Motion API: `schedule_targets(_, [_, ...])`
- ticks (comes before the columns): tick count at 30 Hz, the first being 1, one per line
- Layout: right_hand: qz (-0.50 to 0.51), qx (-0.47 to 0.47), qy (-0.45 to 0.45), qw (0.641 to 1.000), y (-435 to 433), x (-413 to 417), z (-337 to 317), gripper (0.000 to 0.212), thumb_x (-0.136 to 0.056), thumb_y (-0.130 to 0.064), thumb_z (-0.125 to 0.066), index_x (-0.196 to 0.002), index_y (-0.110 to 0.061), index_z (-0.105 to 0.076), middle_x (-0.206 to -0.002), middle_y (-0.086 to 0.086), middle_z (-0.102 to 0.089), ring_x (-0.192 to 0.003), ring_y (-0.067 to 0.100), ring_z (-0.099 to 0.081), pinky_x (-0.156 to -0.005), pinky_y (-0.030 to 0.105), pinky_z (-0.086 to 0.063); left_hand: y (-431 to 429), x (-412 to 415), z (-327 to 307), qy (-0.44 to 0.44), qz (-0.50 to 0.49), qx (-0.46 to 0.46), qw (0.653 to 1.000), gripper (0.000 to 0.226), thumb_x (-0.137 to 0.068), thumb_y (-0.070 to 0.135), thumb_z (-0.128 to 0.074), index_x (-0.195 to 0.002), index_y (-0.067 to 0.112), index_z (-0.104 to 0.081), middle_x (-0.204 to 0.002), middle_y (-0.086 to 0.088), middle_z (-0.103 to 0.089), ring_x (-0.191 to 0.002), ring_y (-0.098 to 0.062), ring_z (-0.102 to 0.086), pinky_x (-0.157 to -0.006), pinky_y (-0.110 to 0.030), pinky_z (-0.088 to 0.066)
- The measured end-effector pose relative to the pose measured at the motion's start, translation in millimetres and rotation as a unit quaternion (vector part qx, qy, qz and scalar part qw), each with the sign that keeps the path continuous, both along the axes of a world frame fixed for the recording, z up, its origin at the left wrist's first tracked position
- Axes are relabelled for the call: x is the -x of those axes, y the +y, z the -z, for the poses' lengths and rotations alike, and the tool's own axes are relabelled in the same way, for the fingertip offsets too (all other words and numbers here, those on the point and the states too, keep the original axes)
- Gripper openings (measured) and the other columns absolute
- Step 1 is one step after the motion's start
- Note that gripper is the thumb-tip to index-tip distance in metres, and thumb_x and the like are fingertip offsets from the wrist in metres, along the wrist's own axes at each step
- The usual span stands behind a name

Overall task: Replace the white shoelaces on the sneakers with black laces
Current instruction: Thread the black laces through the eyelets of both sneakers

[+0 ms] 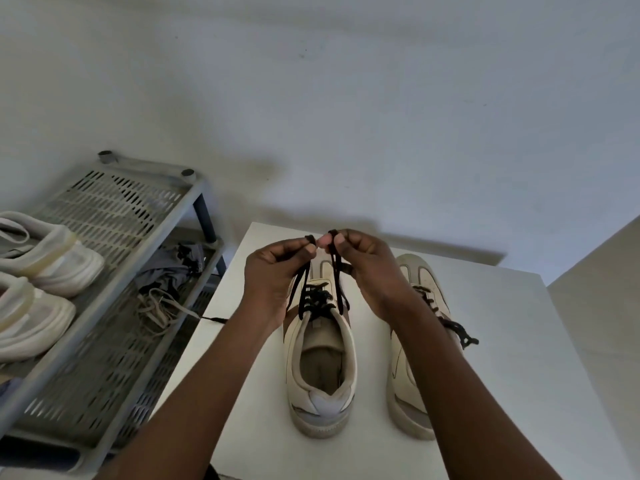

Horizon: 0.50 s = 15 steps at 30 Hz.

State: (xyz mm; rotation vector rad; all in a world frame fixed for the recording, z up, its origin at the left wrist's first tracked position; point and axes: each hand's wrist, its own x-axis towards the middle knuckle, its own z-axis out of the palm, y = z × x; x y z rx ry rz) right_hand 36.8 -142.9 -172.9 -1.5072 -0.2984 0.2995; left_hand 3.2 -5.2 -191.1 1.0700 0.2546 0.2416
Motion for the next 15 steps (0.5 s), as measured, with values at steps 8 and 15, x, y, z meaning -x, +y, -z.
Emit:
schedule_targets(8, [0.022, 0.004, 0.049, 0.999, 5, -7, 11, 0.016, -0.092, 0.003, -0.056, -0.101, -0.010, -0.053, -0.084, 0.010, -0.074, -0.064, 0.019, -0.064, -0.059, 0.024, -0.049, 1, -13, 11, 0.045, -0.081, -0.082, 0.992, 0.019, -0.079, 0.001, -0.073, -0.088, 0.013, -0.062, -0.073, -0.007, -0.072, -0.068, -0.017, -0.068, -0.071, -0.027, -0.052])
schedule_targets(15, [0.086, 0.054, 0.048, 0.994, 22, -6, 20, 0.024, -0.088, 0.006, -0.055, -0.083, -0.010, -0.072, -0.070, 0.005, -0.070, -0.057, 0.009, -0.059, -0.057, 0.021, -0.042, 0, -16, 8, 0.009, -0.045, -0.113, 0.993, 0.019, -0.077, -0.002, -0.073, -0.088, 0.014, -0.074, -0.085, -0.003, -0.076, -0.085, -0.014, -0.071, -0.076, -0.020, -0.053])
